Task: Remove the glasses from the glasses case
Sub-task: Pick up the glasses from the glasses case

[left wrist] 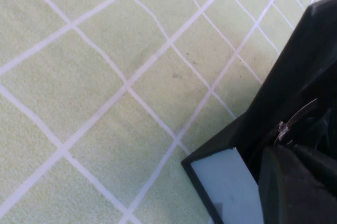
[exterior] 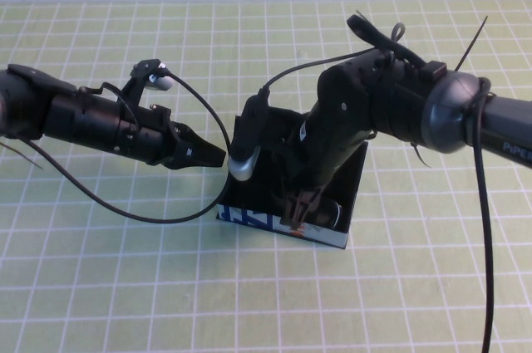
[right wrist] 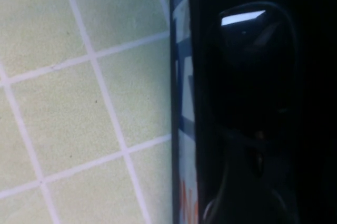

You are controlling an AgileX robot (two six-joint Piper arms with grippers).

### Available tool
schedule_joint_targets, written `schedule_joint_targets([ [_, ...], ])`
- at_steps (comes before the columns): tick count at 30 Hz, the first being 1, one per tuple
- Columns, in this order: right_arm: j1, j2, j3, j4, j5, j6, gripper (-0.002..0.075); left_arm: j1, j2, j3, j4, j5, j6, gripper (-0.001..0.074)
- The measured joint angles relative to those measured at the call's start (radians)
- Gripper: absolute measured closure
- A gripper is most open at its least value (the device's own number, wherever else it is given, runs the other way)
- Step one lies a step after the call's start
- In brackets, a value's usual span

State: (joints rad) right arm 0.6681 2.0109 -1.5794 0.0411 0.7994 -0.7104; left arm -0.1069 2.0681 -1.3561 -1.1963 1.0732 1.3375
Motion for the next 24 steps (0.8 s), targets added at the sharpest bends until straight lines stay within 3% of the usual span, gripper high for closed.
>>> schedule_joint_targets([
  [24,-0.002,0.020,0.001,-0.052,-0.035,-0.002,0.0415,0.000,0.000,0.000,0.019,0.000,0.000,0.0739],
])
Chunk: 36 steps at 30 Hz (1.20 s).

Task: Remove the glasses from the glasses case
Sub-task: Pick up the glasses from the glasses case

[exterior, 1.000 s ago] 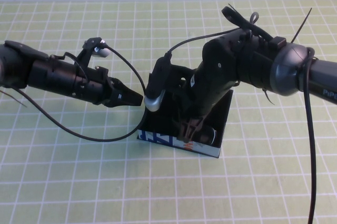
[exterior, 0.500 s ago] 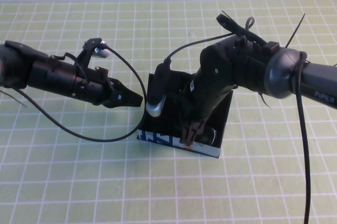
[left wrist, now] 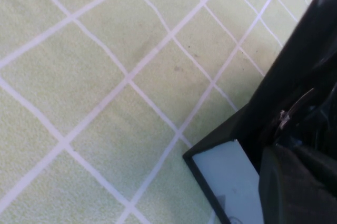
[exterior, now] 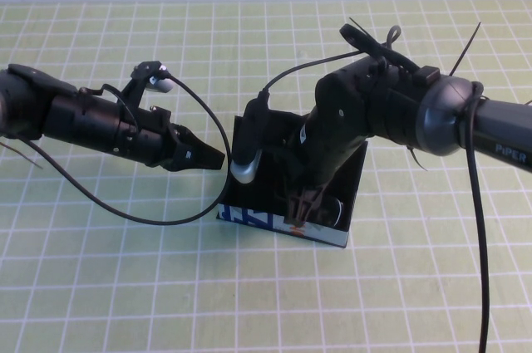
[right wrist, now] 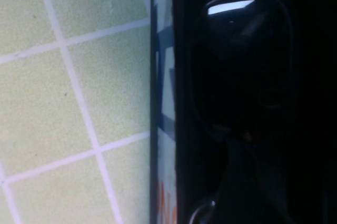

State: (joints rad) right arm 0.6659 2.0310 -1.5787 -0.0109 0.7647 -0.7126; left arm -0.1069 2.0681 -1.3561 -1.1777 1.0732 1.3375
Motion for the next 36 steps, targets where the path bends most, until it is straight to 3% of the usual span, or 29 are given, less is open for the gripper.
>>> schedule_joint_targets([
  [21,0.000,0.023,-0.006,0.011,0.100,0.000,0.0415,0.000,0.000,0.000,0.002,0.000,-0.002,0.0739],
  [36,-0.001,0.029,-0.006,0.029,0.047,0.000,0.0417,0.000,0.000,0.000,0.002,0.000,-0.002,0.0739],
])
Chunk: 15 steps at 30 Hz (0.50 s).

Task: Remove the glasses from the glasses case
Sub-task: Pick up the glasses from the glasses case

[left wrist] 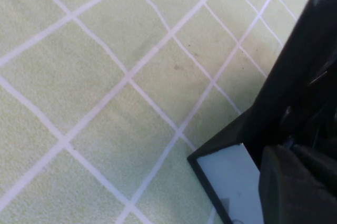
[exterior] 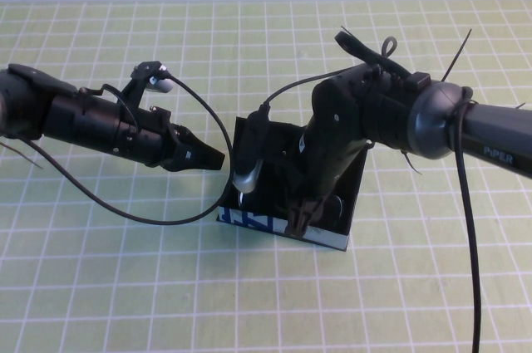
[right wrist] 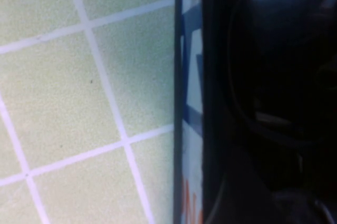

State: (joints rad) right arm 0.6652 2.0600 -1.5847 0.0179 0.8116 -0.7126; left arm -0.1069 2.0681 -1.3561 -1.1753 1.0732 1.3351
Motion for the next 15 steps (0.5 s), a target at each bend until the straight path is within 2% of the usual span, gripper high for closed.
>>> schedule_joint_targets([
  [4,0.000,0.006,0.000,0.001,0.000,0.000,0.0478,0.000,0.000,0.000,0.000,0.000,0.000,0.0739],
  [10,0.000,0.001,0.000,0.012,-0.006,0.000,0.0666,0.000,0.000,0.000,0.000,0.000,0.000,0.0739],
  [15,0.000,-0.014,0.000,-0.002,-0.006,0.017,0.0669,0.000,0.000,0.000,0.000,0.000,0.000,0.0739],
])
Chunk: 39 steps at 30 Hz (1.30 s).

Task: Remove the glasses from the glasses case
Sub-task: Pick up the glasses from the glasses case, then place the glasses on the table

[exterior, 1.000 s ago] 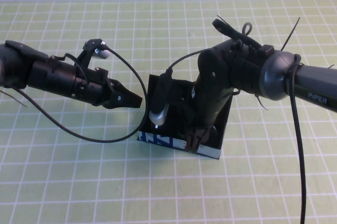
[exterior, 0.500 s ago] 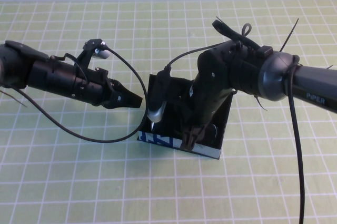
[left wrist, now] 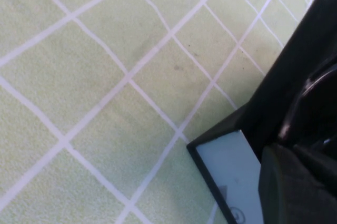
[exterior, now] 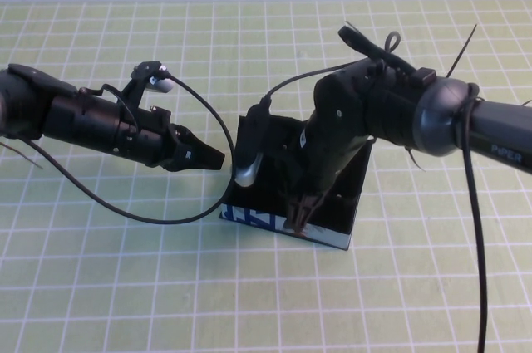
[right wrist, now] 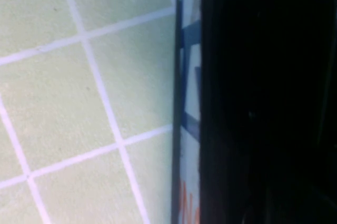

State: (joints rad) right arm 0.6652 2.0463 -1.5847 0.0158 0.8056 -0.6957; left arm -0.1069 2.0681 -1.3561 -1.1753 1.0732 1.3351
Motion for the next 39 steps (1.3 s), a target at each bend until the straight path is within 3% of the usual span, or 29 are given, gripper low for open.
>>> schedule_joint_targets([
  [16,-0.007,-0.226,0.000,-0.194,0.180,0.362,0.0671,0.000,-0.074,-0.006,-0.010,0.026,0.000,0.0739],
  [23,-0.115,-0.305,0.024,-0.122,0.261,0.468,0.0671,0.000,-0.169,-0.006,-0.011,0.042,0.000,0.0739],
  [32,-0.313,-0.498,0.375,0.048,0.063,0.654,0.0671,0.000,-0.242,-0.006,0.015,0.052,-0.042,0.0739],
  [39,-0.339,-0.495,0.596,0.190,-0.144,0.687,0.0671,0.000,-0.252,-0.006,0.028,0.059,-0.079,0.0739],
])
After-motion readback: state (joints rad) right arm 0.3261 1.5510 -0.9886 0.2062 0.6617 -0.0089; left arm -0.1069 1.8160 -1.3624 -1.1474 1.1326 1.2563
